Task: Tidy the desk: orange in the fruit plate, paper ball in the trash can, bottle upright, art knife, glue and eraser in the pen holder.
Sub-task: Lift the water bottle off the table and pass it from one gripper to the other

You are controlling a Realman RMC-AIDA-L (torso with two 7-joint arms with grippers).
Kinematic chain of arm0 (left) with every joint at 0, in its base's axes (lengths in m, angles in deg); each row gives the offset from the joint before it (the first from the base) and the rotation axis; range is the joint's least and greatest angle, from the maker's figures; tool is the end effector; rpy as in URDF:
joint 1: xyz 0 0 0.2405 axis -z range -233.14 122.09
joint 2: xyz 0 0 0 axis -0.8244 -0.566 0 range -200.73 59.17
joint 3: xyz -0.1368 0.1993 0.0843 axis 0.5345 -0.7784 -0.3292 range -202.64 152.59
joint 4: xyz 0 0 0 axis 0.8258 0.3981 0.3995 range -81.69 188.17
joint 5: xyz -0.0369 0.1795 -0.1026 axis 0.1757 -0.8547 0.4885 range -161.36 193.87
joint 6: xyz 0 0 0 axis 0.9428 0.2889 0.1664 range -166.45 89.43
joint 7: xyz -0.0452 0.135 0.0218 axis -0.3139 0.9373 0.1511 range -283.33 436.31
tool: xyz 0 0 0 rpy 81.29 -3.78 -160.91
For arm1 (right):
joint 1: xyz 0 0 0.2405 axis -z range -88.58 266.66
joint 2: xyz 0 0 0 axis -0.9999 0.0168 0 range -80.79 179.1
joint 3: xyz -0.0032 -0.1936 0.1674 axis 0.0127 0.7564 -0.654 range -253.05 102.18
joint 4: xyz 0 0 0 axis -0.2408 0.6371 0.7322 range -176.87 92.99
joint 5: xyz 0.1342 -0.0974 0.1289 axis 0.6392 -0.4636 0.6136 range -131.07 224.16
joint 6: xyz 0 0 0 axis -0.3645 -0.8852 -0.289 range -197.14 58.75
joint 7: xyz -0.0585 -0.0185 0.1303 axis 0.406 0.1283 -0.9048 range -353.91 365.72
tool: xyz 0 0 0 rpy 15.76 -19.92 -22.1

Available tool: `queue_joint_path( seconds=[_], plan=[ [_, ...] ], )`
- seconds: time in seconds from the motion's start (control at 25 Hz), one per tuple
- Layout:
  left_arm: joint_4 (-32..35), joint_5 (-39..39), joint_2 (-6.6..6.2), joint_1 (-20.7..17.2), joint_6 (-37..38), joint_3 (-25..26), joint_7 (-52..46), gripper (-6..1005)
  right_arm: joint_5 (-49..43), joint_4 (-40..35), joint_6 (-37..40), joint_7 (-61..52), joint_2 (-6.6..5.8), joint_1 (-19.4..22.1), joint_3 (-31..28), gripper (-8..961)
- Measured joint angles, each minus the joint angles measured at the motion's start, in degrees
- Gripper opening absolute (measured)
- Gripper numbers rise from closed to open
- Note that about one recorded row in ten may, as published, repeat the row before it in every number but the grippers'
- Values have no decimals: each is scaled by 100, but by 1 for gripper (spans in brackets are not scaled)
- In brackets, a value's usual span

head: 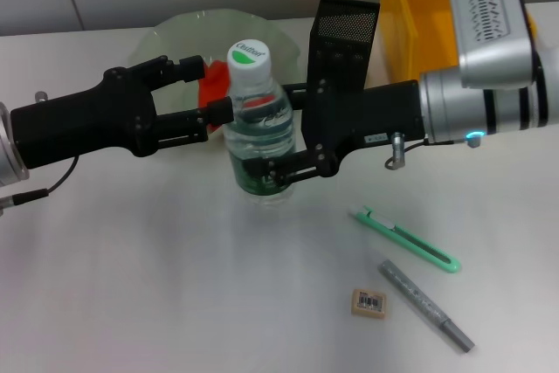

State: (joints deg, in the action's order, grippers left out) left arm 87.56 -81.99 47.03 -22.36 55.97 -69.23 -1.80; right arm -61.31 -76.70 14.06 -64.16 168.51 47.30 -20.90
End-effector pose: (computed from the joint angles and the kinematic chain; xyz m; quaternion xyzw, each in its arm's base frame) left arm -0.2156 0.3418 0.0117 -0.9118 -0.1674 -0.3619 0.0980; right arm 0.1800 0.3684 -0.0380 -0.9732 0.0305 0.2135 0.0800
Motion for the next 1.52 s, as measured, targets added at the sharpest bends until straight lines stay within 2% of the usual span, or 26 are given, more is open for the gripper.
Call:
queue_joint_path(
  seconds=[0.56,0.88,1.52],
  plan=[
    [-100,2,70,13,42,-43,176,862,63,544,-356,314,18,-281,67,767],
    [-319,281,81,38,117,-55,413,863,87,825,-454,446,26,-441,67,767],
    [-533,288,75,83,16,-54,699,862,320,942,-498,494,27,-501,278,768]
  ],
)
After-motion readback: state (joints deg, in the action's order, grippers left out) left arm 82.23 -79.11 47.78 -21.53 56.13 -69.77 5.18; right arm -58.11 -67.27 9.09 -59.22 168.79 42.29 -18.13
